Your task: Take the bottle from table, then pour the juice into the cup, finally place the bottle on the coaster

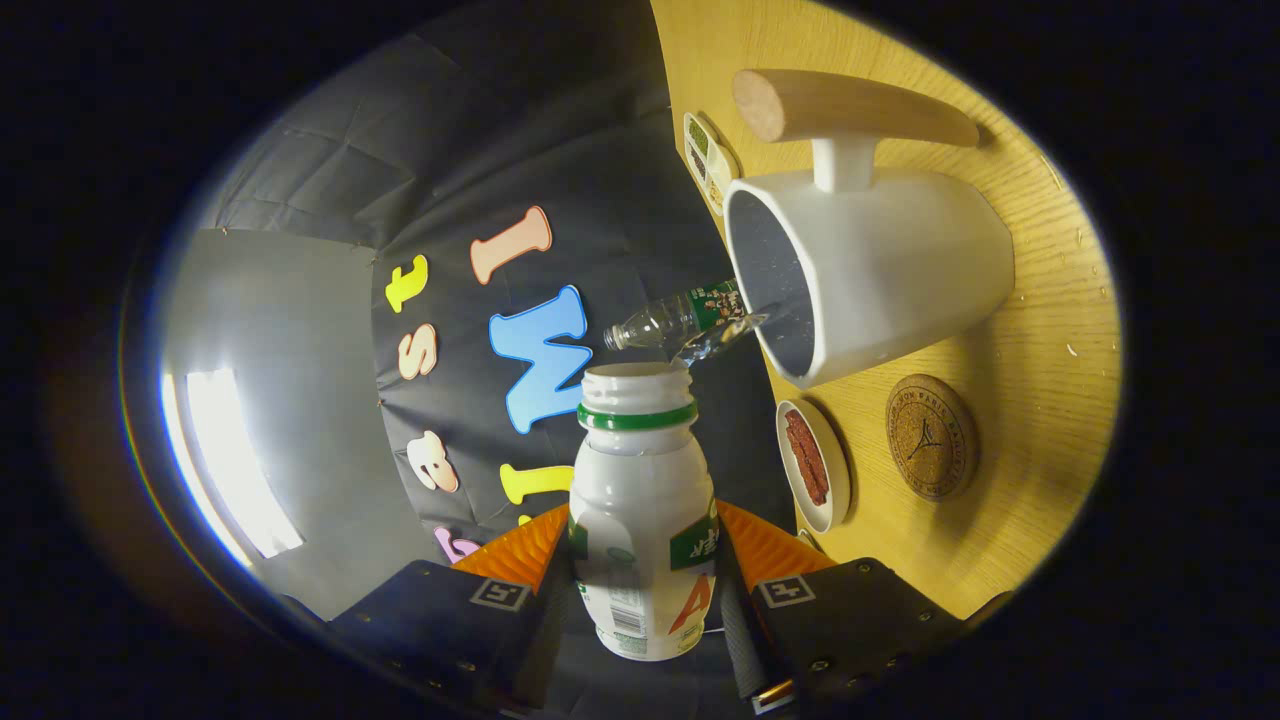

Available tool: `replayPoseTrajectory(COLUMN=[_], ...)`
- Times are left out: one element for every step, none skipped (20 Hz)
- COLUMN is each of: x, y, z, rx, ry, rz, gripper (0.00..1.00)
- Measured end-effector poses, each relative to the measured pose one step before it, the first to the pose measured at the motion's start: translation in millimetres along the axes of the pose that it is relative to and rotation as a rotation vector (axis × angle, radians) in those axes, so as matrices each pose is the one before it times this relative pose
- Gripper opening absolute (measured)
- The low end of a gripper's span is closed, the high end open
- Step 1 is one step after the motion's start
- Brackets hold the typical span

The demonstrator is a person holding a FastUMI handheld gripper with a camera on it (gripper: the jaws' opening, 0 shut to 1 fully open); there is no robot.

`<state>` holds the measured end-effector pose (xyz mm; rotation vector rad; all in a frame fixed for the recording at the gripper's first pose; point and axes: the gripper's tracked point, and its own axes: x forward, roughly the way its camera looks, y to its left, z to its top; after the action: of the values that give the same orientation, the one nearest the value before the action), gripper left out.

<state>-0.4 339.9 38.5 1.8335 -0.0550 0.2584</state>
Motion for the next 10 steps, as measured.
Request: replayPoseTrajectory(x=[-0.54, 0.13, 0.01, -0.37, 0.76, -0.01, 0.84, 0.40, 0.26, -0.25], y=[0.24, 0.75, 0.53, 0.82, -0.12, 1.06, 1.21, 2.35, 0.49, -0.04], z=[0.28, 0.59, 0.19, 1.29, 0.20, 0.77, 0.16, -0.97, -0.96, -0.17], rx=[0.00401, 0.00563, 0.00699, 0.00645, 0.00631, 0.00795, 0.01105, 0.00925, 0.00233, -0.00030], ry=[-0.00041, -0.00248, -0.00301, -0.00271, -0.00393, -0.00492, -0.00363, -0.00076, -0.00003, -0.00109], rz=[-0.00104, -0.00136, 0.00114, 0.00291, -0.00018, 0.00167, 0.00328, 0.00529, 0.00234, 0.00059], gripper=[0.68, 0.68, 0.68, 0.68, 0.68, 0.68, 0.68, 0.68, 0.68, 0.68])
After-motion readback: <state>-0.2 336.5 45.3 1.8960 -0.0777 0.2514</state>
